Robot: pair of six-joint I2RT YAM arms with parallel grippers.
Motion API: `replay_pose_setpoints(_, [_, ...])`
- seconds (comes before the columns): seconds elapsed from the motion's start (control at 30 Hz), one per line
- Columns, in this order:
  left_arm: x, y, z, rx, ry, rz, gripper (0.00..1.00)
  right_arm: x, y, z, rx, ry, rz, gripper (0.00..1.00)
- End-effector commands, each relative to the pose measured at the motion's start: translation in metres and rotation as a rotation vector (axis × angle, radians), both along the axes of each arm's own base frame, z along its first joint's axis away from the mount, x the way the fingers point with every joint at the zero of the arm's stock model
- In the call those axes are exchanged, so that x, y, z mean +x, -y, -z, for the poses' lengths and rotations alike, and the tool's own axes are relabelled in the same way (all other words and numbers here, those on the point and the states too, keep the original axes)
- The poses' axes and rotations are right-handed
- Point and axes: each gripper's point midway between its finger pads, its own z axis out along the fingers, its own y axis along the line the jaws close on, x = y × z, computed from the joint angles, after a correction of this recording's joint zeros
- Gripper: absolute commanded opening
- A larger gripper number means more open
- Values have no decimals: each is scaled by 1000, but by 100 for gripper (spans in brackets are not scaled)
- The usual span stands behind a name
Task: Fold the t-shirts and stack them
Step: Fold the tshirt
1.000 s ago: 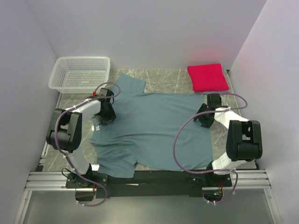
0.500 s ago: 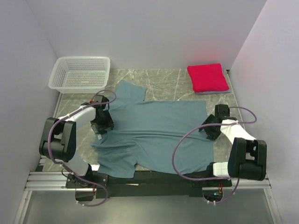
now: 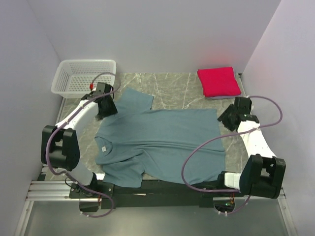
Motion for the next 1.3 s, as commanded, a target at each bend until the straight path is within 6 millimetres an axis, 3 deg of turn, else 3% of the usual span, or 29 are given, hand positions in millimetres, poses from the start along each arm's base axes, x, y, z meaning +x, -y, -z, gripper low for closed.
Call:
replay_pose_setpoints(0.0, [54, -20, -17, 125, 150, -33, 65, 50, 12, -34, -52, 176, -11, 52])
replay_pose_setpoints(0.07, [73, -24, -15, 148, 185, -42, 63, 63, 2, -40, -21, 213, -46, 50])
replay_pose_setpoints(0.1, [78, -26, -2, 162, 159, -44, 61, 73, 2, -42, -24, 227, -52, 50])
replay_pose_setpoints(0.2, [101, -24, 3, 165, 179, -38, 52, 86, 3, -42, -34, 228, -59, 49])
replay_pose_setpoints(0.3, [116, -16, 6, 141, 213, -2, 47, 91, 2, -38, -22, 218, -63, 48])
replay_pose_setpoints(0.5, [130, -12, 25, 150, 211, 49, 48, 90, -12, -21, -8, 165, -100, 45])
replay_pose_setpoints(0.63, [133, -10, 28, 143, 222, 69, 51, 88, -15, -19, -12, 158, -108, 45])
replay_pose_setpoints(0.97, [130, -11, 63, 134, 162, 100, 51, 87, -14, -8, -31, 146, -107, 45])
replay_pose_setpoints(1.13, [120, -5, 71, 97, 134, 111, 44, 86, -13, -6, -45, 139, -106, 45])
replay_pose_setpoints(1.27, [111, -5, 75, 91, 114, 116, 31, 93, -4, -7, -89, 134, -86, 45])
